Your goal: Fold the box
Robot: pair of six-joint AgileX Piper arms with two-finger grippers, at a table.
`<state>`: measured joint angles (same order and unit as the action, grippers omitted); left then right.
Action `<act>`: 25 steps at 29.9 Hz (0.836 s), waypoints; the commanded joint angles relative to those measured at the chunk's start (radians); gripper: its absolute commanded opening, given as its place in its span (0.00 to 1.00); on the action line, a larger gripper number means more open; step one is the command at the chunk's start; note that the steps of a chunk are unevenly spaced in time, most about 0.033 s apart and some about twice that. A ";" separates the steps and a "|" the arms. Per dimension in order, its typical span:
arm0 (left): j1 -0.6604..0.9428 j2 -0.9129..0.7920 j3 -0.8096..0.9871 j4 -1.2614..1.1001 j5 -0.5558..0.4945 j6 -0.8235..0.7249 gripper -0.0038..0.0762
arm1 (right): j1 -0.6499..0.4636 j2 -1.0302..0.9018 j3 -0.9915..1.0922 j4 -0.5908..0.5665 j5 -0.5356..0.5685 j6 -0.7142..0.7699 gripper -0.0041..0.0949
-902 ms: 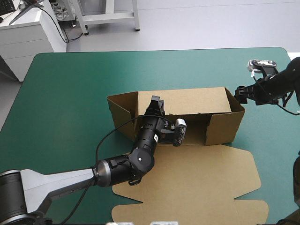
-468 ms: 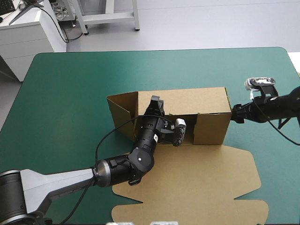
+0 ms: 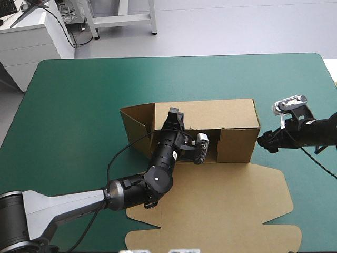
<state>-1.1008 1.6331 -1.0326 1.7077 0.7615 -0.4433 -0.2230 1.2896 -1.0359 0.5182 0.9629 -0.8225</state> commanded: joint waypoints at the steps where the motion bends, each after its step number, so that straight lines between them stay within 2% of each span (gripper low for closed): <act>1: -0.013 -0.025 -0.012 -0.015 -0.054 -0.007 0.04 | 0.002 -0.032 -0.019 0.070 0.051 -0.072 0.86; 4: -0.013 -0.025 -0.012 -0.015 -0.054 -0.007 0.04 | 0.002 -0.032 -0.019 0.079 0.060 -0.091 0.86; 10: -0.013 -0.025 -0.012 -0.015 -0.054 -0.007 0.04 | 0.002 -0.022 -0.019 0.164 -0.019 -0.164 0.86; 20: -0.013 -0.025 -0.043 -0.002 -0.005 -0.086 0.04 | 0.002 -0.009 0.094 0.365 -0.101 -0.352 0.86; 25: -0.013 -0.025 -0.045 -0.002 -0.007 -0.107 0.04 | 0.002 -0.009 0.164 0.531 -0.162 -0.489 0.86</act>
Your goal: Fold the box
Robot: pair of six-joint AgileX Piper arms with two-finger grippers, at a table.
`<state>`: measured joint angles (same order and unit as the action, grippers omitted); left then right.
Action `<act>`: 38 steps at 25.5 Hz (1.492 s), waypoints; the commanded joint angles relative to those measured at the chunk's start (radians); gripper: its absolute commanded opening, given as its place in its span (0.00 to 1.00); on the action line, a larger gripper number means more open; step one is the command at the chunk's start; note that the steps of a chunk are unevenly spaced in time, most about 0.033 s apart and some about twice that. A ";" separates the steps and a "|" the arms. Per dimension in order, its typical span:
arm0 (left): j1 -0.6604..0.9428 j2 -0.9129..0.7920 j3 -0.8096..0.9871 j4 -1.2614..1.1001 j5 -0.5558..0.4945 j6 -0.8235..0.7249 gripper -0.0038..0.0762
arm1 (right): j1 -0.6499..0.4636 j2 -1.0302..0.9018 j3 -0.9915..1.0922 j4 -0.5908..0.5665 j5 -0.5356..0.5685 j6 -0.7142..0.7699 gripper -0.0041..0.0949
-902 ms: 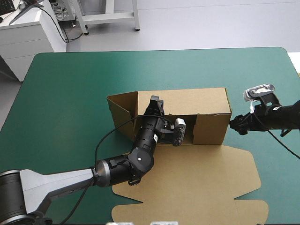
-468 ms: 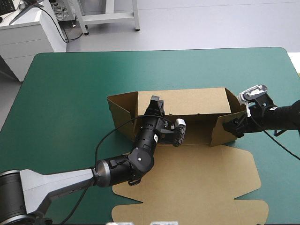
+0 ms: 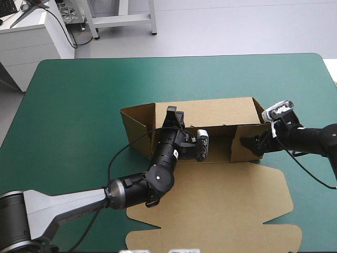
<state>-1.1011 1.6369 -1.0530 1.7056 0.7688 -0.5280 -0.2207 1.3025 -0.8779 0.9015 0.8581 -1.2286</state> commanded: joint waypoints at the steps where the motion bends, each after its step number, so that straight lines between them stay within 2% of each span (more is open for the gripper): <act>1: -0.013 -0.029 -0.025 0.001 -0.014 -0.022 0.04 | 0.000 -0.022 0.019 0.182 -0.076 -0.109 0.86; 5: -0.013 -0.029 -0.025 0.001 -0.014 -0.022 0.04 | 0.000 -0.022 0.032 0.229 -0.102 -0.146 0.86; 14: -0.013 -0.029 -0.025 0.001 -0.007 -0.065 0.04 | 0.000 -0.022 0.032 0.229 0.011 -0.133 0.86; 20: -0.013 -0.029 -0.025 0.001 -0.008 -0.065 0.04 | 0.000 -0.022 0.032 0.231 -0.004 -0.129 0.85; 23: -0.013 -0.029 -0.025 0.001 -0.008 -0.065 0.04 | 0.000 -0.017 0.032 0.283 -0.069 -0.129 0.74; 25: -0.013 -0.029 -0.025 0.001 -0.008 -0.065 0.04 | 0.004 0.000 0.032 0.340 -0.078 -0.144 0.58; 26: -0.013 -0.029 -0.025 0.001 -0.008 -0.065 0.04 | 0.028 0.017 0.032 0.347 -0.080 -0.169 0.47; 28: -0.013 -0.029 -0.025 0.001 -0.008 -0.065 0.04 | 0.066 0.033 0.032 0.347 -0.089 -0.204 0.38; 34: -0.013 -0.029 -0.025 0.001 -0.008 -0.065 0.04 | 0.162 0.029 0.032 0.345 -0.251 -0.198 0.29; 38: -0.013 -0.029 -0.025 0.001 -0.008 -0.065 0.04 | 0.201 0.027 0.032 0.325 -0.256 -0.141 0.16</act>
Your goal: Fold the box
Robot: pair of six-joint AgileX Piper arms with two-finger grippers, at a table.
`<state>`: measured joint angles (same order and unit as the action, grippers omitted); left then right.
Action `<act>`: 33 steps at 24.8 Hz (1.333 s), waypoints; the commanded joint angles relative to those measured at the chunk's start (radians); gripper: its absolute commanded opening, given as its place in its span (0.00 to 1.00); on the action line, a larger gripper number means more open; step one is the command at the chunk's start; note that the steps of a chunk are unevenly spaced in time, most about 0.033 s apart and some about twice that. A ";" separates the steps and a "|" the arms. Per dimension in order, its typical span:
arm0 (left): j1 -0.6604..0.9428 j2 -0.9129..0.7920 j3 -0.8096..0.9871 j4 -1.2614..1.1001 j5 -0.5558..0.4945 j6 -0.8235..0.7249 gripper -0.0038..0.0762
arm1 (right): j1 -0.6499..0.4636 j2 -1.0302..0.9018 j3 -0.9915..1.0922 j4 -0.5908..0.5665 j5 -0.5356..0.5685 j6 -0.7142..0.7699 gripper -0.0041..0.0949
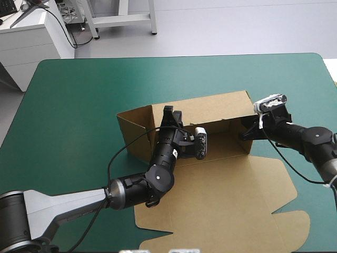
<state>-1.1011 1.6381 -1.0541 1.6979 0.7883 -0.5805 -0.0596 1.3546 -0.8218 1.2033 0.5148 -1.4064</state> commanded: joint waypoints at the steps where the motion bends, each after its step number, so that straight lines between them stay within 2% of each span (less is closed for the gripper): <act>1: -0.013 -0.030 -0.024 0.008 -0.027 -0.012 0.04 | 0.051 -0.025 -0.024 0.009 0.083 0.058 0.13; 5: -0.013 -0.030 -0.024 0.008 -0.027 -0.012 0.04 | 0.115 -0.025 -0.024 -0.067 0.025 0.170 0.07; 10: -0.013 -0.030 -0.024 0.008 -0.027 -0.012 0.04 | 0.199 -0.025 -0.024 -0.147 -0.072 0.312 0.07; 14: -0.013 -0.030 -0.024 0.008 -0.027 -0.012 0.05 | 0.225 -0.025 -0.024 -0.287 -0.095 0.506 0.05; 16: -0.013 -0.030 -0.024 0.008 -0.027 -0.012 0.13 | 0.225 -0.025 -0.024 -0.359 -0.095 0.565 0.05; 18: -0.013 -0.030 -0.024 0.008 -0.027 -0.017 0.38 | 0.225 -0.025 -0.024 -0.406 -0.095 0.619 0.05; 21: -0.014 -0.030 -0.024 0.008 -0.027 -0.158 0.51 | 0.225 -0.025 -0.024 -0.420 -0.099 0.623 0.05; 24: -0.025 -0.030 -0.030 0.008 -0.027 -0.175 0.51 | 0.225 -0.023 -0.034 -0.455 -0.110 0.660 0.05; 26: -0.063 -0.030 -0.059 0.010 -0.029 -0.175 0.51 | 0.225 -0.007 -0.071 -0.536 -0.102 0.742 0.05; 30: -0.177 -0.034 -0.117 0.010 0.014 -0.175 0.50 | 0.225 0.048 -0.196 -0.721 0.010 0.936 0.05; 33: -0.259 -0.058 -0.139 0.010 0.058 -0.175 0.43 | 0.225 0.071 -0.282 -0.819 0.084 1.028 0.05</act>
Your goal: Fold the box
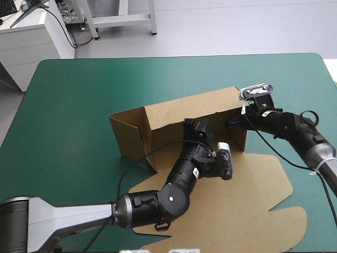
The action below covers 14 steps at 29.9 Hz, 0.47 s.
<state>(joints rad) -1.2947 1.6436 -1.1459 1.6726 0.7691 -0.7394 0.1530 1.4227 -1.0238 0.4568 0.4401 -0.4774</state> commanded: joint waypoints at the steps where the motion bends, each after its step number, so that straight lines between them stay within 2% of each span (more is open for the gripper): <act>1: -0.084 -0.075 -0.056 0.035 0.088 -0.014 0.40 | 0.012 0.008 -0.105 -0.097 0.183 0.122 0.05; 4: -0.130 -0.124 -0.082 0.035 0.163 0.020 0.24 | 0.012 0.027 -0.194 -0.173 0.295 0.199 0.05; 7: -0.122 -0.192 -0.124 0.033 0.212 0.038 0.03 | 0.012 0.062 -0.294 -0.208 0.431 0.252 0.05; 10: -0.057 -0.279 -0.175 0.001 0.191 0.009 0.04 | 0.012 0.131 -0.406 -0.203 0.581 0.298 0.05; 14: 0.111 -0.378 -0.248 -0.202 0.177 0.009 0.04 | 0.012 0.233 -0.542 -0.208 0.743 0.328 0.05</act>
<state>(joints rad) -1.2758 1.3575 -1.3235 1.5468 0.9204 -0.7133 0.1645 1.6322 -1.4687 0.2396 0.9908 -0.1940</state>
